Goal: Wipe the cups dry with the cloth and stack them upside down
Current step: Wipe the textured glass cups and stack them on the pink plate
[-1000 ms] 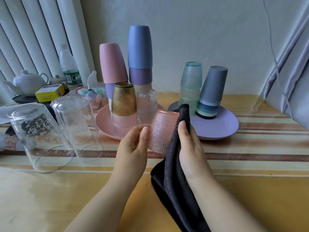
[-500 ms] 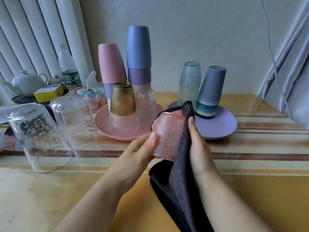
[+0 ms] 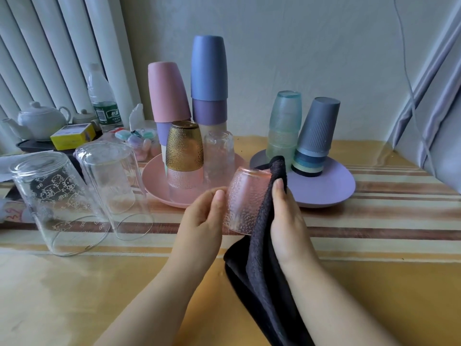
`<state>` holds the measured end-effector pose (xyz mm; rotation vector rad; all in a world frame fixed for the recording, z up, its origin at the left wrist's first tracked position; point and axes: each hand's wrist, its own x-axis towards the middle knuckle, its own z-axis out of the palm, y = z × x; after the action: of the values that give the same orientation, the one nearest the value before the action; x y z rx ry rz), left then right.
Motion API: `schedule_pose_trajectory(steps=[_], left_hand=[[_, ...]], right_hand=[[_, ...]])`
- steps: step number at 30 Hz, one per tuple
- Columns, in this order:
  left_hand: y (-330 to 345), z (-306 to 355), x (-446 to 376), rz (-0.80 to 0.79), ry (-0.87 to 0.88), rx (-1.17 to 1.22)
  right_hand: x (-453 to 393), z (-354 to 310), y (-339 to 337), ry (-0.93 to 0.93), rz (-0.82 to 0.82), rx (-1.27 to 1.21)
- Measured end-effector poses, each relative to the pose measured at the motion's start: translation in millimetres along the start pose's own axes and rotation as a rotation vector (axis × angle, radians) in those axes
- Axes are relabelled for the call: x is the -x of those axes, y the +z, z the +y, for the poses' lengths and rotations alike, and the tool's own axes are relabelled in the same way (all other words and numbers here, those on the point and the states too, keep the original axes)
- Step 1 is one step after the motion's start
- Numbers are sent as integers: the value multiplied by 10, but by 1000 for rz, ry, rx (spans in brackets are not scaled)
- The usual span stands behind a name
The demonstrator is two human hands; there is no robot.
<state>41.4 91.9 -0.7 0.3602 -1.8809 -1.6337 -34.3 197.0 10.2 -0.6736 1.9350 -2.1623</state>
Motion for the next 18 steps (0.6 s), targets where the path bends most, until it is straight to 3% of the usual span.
schedule_pose_trajectory(steps=[5, 10, 18], left_hand=[[-15, -20, 29, -217, 23, -52], [-118, 35, 2, -400, -24, 89], [-177, 1, -18, -519, -179, 338]], right_hand=[[15, -9, 19, -30, -29, 14], [-21, -56, -2, -39, -49, -79], [-84, 2, -83, 235, -209, -428]])
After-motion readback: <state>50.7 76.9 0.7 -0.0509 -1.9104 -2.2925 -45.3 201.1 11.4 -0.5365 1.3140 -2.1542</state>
